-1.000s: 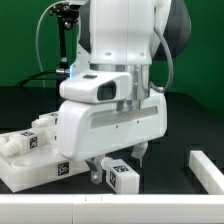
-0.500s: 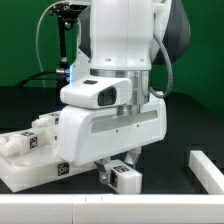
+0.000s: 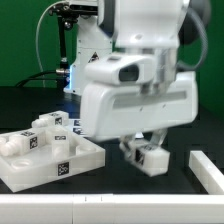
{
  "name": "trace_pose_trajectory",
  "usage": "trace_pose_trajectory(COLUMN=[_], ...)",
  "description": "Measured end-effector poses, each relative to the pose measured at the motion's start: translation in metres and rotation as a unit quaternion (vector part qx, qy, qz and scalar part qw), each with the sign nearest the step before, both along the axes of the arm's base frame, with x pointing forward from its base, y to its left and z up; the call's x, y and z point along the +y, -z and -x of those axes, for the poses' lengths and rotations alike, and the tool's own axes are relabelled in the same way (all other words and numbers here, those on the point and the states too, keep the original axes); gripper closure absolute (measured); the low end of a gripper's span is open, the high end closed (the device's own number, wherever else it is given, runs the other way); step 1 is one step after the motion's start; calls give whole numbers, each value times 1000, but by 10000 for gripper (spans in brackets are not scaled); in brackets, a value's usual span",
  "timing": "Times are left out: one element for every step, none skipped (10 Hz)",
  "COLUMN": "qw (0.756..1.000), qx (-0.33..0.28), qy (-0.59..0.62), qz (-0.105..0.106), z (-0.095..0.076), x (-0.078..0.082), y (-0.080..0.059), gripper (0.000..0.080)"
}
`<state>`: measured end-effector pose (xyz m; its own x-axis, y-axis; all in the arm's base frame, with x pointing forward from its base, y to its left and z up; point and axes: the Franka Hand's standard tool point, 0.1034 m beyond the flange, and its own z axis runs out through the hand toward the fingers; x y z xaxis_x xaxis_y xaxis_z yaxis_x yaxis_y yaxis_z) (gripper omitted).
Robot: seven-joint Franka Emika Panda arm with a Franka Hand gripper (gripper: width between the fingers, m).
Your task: Assemble square table
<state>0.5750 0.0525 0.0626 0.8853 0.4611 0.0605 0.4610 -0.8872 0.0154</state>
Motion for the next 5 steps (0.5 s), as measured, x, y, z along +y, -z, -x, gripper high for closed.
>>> trace_pose_trajectory(qw=[1000, 1000, 1000, 1000, 1000], qx=[-9, -26, -20, -21, -20], qy=[11, -1, 0, -1, -1], qz=[-1, -2, -2, -2, -2], z=[3, 6, 8, 7, 8], x=[8, 6, 6, 6, 6], y=[-13, -15, -12, -12, -12], gripper=[519, 519, 518, 518, 518])
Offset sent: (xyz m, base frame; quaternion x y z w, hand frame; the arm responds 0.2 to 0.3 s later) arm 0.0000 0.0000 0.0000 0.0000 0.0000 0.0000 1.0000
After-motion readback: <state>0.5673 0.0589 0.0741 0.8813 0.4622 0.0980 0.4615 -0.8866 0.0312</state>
